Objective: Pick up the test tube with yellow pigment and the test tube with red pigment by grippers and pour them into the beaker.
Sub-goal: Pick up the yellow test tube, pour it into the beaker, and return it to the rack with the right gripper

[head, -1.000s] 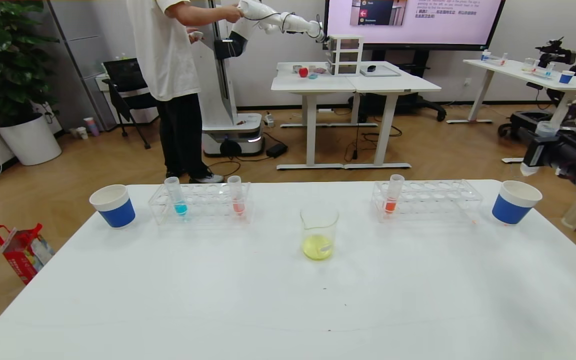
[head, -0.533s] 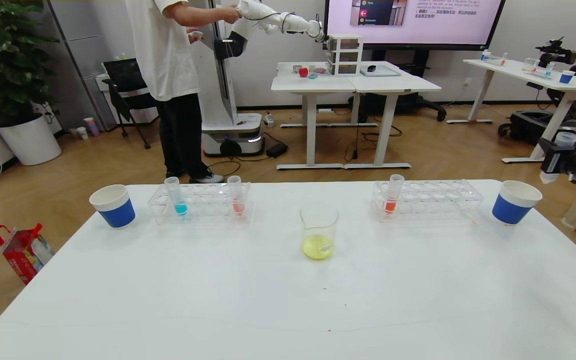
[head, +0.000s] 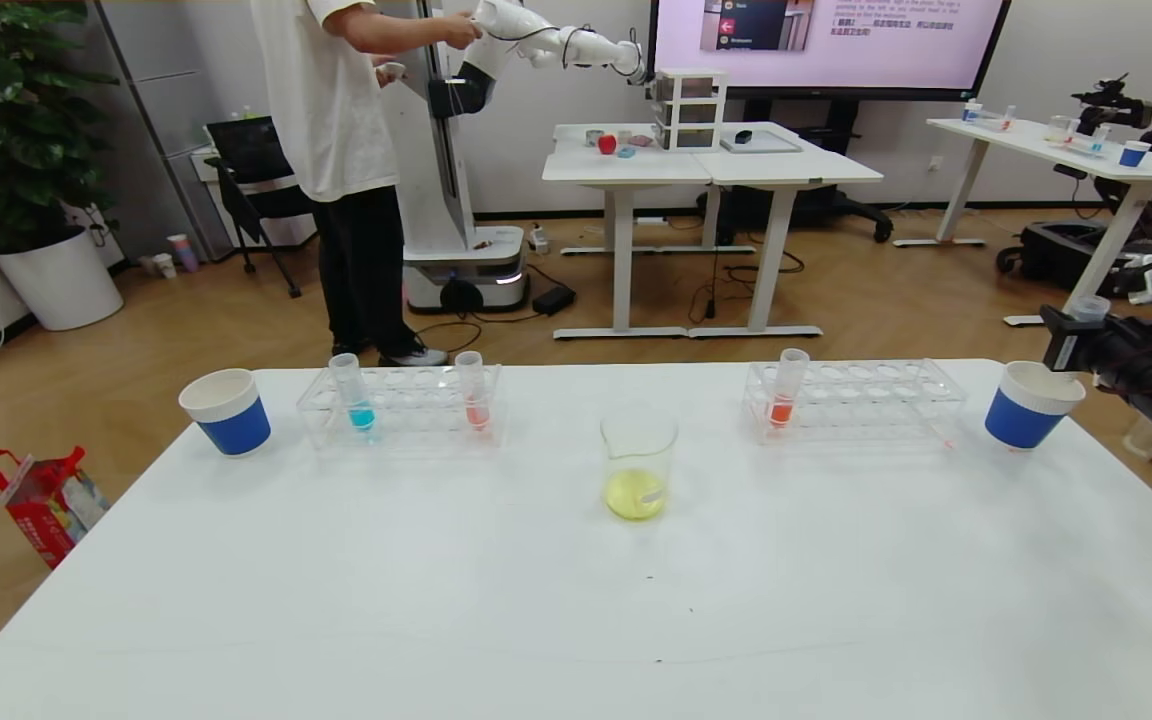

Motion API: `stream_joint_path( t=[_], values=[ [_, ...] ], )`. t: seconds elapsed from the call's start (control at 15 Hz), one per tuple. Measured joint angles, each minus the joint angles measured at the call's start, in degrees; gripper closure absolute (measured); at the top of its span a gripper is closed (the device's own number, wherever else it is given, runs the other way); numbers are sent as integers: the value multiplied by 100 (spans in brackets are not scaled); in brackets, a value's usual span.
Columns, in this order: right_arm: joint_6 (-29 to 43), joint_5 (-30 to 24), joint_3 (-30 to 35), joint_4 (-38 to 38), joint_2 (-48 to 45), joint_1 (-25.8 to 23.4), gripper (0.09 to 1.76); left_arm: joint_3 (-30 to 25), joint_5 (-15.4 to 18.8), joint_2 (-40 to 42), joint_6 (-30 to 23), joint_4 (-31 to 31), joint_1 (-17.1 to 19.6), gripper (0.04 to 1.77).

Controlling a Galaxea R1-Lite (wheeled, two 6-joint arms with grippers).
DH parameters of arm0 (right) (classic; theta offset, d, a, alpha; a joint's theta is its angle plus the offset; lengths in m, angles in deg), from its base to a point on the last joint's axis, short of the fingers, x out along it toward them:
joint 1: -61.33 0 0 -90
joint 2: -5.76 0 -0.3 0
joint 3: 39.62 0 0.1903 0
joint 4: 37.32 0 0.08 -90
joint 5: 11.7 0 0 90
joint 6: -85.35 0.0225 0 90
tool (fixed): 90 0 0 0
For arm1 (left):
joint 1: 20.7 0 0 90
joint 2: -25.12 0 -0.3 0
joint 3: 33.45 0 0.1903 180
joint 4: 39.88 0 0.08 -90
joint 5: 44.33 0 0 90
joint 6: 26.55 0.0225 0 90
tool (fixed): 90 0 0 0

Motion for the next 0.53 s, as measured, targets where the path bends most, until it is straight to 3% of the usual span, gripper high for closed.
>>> stream_joint_path(
  t=[0.53],
  values=[
    [4,-1,63,-276,480,27,132,0,0,0,2,2,0,6]
  ],
)
